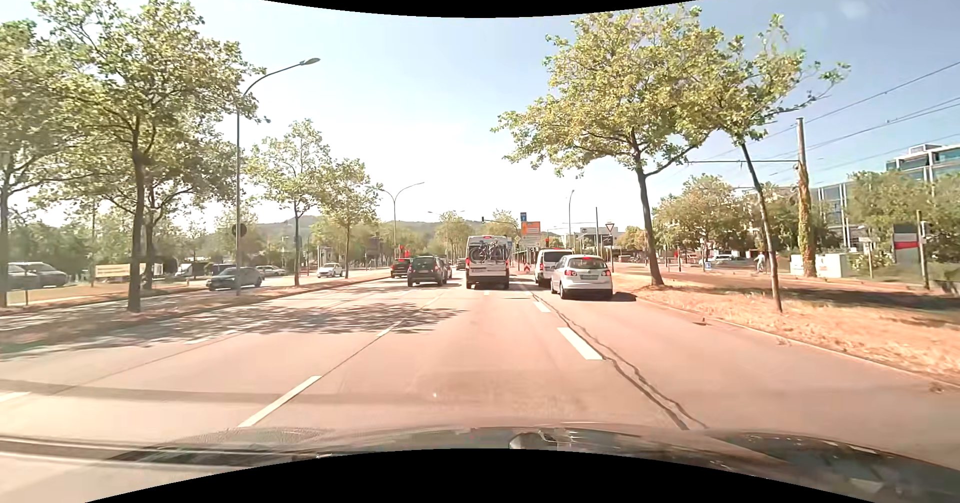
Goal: Follow the waypoints while adhering to traffic rules and regulations
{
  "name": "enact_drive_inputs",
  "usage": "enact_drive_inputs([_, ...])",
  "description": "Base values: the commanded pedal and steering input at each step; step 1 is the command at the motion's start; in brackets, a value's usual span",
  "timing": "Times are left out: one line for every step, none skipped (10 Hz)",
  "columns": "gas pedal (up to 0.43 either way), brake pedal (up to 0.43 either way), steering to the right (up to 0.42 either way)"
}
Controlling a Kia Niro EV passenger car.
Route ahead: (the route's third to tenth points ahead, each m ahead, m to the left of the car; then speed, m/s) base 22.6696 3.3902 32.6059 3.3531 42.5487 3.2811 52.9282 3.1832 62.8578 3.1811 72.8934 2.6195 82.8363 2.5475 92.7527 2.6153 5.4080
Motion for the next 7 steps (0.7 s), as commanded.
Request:
enact_drive_inputs([0.0, 0.0, -0.007])
enact_drive_inputs([0.0, 0.0, -0.007])
enact_drive_inputs([0.0, 0.0, -0.007])
enact_drive_inputs([0.0, 0.0, -0.006])
enact_drive_inputs([0.0, 0.0, -0.005])
enact_drive_inputs([0.0, 0.006, -0.005])
enact_drive_inputs([0.0, 0.03, -0.006])
